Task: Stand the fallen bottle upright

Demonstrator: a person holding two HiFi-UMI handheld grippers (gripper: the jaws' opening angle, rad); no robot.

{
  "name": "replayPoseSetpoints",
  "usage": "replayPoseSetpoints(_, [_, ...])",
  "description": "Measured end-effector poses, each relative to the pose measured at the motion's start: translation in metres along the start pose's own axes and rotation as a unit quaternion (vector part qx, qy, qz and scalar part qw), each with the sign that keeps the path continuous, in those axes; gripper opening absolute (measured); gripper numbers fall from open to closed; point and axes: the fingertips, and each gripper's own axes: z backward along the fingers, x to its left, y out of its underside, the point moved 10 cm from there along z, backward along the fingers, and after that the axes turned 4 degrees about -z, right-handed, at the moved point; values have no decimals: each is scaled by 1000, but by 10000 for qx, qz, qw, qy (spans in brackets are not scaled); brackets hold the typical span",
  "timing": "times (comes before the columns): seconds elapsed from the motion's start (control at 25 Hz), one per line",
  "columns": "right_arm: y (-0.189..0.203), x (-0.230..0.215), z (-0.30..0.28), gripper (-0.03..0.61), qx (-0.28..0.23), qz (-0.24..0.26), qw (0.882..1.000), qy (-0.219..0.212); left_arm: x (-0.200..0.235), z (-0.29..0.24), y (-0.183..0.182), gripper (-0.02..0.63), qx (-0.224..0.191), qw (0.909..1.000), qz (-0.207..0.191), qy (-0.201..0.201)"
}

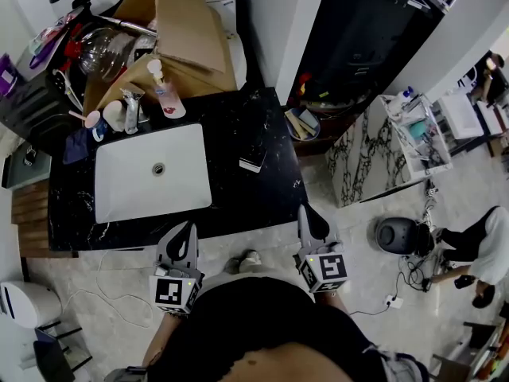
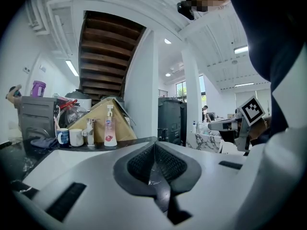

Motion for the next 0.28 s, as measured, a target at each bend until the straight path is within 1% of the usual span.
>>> replayPoseSetpoints(0.12, [0, 1, -1, 5, 43, -44, 10000, -20, 2, 3, 4, 5, -128, 9999, 75, -71])
replayPoseSetpoints(0.28, [5, 0, 1, 3, 150, -23, 9999, -26, 5, 10, -1, 5, -109, 9998, 60, -173])
